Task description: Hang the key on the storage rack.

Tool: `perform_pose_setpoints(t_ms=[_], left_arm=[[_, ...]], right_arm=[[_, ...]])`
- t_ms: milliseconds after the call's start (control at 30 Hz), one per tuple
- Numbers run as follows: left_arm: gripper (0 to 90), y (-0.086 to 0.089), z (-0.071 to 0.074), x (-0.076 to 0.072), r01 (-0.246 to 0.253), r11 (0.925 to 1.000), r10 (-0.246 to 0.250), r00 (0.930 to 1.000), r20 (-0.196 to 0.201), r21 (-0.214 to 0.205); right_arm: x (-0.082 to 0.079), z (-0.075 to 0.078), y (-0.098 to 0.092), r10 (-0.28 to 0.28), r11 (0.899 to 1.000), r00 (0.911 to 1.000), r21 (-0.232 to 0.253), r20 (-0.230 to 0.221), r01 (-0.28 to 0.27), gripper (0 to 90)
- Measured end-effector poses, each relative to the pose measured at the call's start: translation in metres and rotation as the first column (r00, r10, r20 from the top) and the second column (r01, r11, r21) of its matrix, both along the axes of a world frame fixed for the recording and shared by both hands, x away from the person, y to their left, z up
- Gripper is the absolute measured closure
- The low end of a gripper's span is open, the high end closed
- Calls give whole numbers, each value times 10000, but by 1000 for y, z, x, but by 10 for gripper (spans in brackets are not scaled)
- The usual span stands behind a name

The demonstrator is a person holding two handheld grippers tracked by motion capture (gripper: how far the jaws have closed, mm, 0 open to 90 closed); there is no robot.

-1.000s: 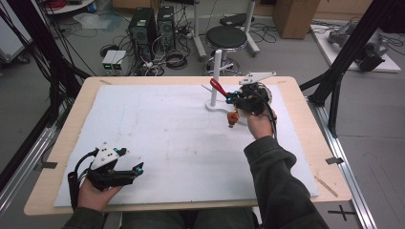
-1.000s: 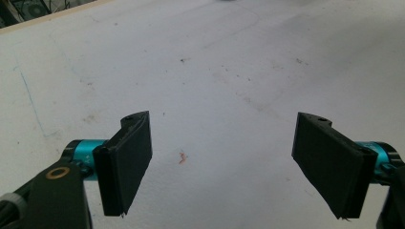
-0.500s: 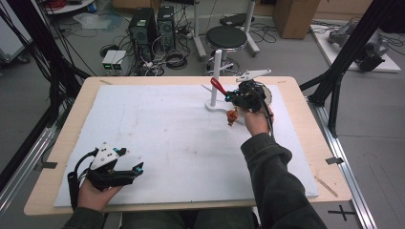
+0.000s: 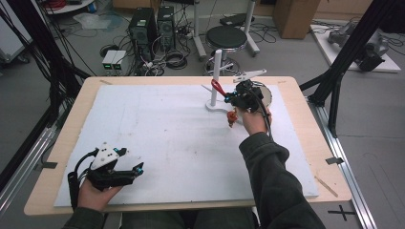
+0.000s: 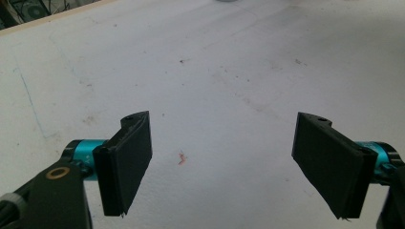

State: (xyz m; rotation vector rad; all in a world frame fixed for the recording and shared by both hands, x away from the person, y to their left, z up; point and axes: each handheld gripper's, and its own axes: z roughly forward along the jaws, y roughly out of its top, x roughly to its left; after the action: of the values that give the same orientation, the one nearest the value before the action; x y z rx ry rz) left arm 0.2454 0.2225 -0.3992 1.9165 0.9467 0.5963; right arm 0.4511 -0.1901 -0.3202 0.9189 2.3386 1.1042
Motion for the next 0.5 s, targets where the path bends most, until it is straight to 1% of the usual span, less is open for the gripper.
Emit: perform_pose_setpoints(t_ms=[300,433,500], left_arm=[[217,0,0,0,0,10000,0,10000,6,0],[217,0,0,0,-17,10000,17,10000,1,14],[217,0,0,0,-5,10000,5,10000,3,24]], right_arm=[[4,-6,3,-29,10000,9998,-72,-214,27,855],[7,-9,2,-109,9999,9994,35,-342,110,855],[7,-9,2,-112,9999,9994,41,-315,113,855]])
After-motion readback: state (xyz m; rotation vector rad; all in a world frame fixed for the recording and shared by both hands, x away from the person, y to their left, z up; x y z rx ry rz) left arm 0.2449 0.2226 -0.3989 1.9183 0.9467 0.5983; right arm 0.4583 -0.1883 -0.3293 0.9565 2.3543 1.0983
